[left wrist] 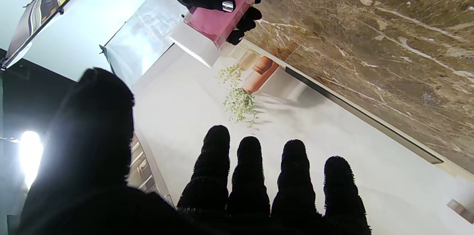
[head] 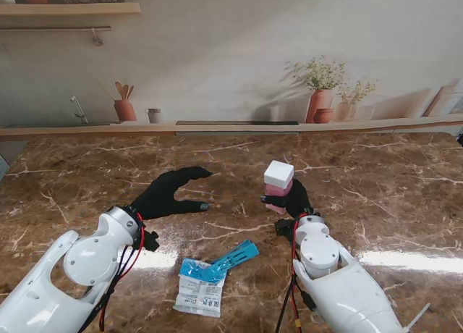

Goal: Fill the seasoning bottle

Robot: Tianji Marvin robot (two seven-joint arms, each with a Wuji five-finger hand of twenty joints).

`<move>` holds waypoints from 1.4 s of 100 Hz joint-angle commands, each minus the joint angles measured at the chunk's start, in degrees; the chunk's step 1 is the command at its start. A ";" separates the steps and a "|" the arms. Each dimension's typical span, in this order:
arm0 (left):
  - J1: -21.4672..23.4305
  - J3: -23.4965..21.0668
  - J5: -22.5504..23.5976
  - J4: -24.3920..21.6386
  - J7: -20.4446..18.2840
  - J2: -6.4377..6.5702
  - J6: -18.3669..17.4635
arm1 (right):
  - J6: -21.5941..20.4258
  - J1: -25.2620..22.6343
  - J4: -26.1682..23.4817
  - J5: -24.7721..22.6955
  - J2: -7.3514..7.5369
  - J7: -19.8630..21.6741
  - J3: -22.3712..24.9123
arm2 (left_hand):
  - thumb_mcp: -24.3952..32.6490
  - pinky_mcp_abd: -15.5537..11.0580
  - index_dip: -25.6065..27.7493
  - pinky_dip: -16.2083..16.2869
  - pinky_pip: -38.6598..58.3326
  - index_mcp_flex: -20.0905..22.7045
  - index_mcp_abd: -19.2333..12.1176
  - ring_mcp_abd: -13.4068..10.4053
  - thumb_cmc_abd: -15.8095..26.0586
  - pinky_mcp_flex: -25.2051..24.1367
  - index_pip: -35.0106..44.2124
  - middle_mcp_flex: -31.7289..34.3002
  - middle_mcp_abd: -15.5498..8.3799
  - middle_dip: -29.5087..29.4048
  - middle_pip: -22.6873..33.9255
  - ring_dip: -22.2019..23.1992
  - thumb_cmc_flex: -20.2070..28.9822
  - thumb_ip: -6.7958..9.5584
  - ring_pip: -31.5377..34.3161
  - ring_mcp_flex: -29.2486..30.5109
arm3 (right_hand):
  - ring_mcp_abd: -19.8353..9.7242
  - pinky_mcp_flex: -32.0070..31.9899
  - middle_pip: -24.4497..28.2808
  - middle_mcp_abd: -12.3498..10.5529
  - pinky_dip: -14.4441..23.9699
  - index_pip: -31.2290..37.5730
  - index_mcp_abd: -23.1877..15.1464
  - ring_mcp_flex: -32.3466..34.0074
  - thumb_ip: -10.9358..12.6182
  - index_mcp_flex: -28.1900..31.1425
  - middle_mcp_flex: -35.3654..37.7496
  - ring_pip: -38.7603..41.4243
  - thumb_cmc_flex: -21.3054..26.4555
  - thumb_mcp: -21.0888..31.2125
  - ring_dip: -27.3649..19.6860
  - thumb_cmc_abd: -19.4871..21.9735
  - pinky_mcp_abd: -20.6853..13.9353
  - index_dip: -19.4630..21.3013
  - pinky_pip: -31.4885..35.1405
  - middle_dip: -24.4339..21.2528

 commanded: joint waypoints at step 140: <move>0.15 1.03 -1.82 2.75 1.29 -0.29 -1.56 | 1.71 -0.85 6.69 0.26 -1.20 0.03 2.15 | -3.36 -6.98 -0.86 -0.79 -4.26 1.99 2.65 -2.11 2.54 -0.23 -2.01 -1.80 0.64 -1.33 -0.71 -1.64 3.25 1.99 -1.72 -3.54 | -2.06 -5.29 -4.83 -1.49 -0.05 -20.71 5.42 -12.60 2.46 -17.88 -17.66 -10.20 -6.27 6.59 -8.65 8.91 -7.06 -18.50 -6.91 -11.28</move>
